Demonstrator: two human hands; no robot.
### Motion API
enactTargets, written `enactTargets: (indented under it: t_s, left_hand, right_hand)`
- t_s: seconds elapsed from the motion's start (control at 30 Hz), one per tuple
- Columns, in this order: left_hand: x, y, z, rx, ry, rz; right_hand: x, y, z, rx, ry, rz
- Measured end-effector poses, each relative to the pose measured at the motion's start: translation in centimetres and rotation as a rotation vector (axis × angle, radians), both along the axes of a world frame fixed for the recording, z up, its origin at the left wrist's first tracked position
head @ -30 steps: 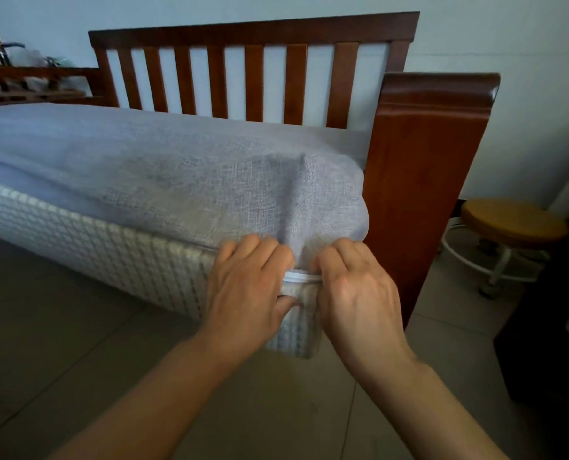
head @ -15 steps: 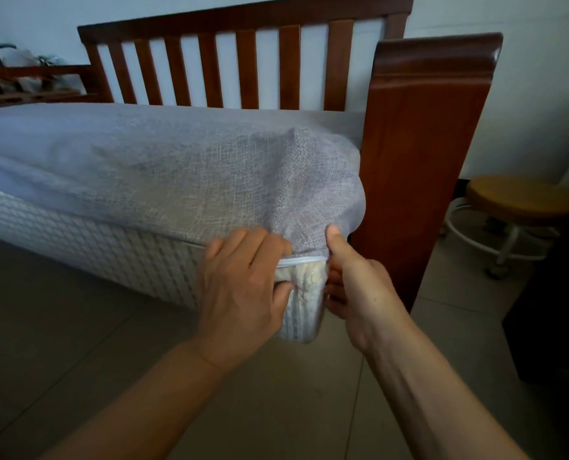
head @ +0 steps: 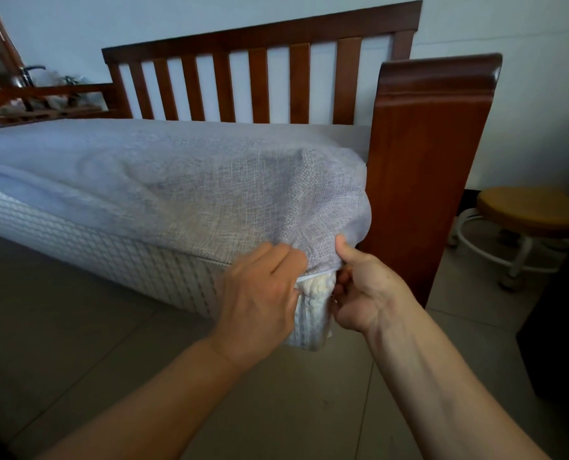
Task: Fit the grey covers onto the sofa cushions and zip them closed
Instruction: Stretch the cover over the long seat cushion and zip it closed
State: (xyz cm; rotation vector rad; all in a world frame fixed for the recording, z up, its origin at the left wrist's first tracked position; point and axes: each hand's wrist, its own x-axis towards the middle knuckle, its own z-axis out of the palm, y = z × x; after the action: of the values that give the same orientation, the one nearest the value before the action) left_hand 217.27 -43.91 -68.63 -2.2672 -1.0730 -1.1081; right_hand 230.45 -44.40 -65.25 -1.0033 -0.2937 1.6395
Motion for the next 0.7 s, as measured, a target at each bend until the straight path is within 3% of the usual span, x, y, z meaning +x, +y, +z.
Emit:
enactTargets:
  t_s: [0.13,0.23,0.43,0.6,0.7]
  left_hand:
    - [0.1,0.1,-0.7,0.074,0.014,-0.013]
    - [0.2,0.0,-1.7,0.140,0.006,-0.013]
    - [-0.1,0.2,-3.9,0.204,0.003,-0.003]
    - [-1.6,0.2,-8.6,0.104,0.149,0.002]
    - [-1.7,0.3,-9.6,0.036,0.196,-0.001]
  right_hand:
    - [-0.6,-0.1,-3.1,0.102,0.199,-0.066]
    - [-1.1,-0.7,-5.2,0.219,0.223,-0.110]
    - [-0.8,-1.0,-8.1,0.358,-0.024,-0.118]
    - [-1.4,-1.7,-13.2,0.160,-0.361,-0.085]
    - [-1.4,-1.2,-14.5,0.059,-0.389,-0.099]
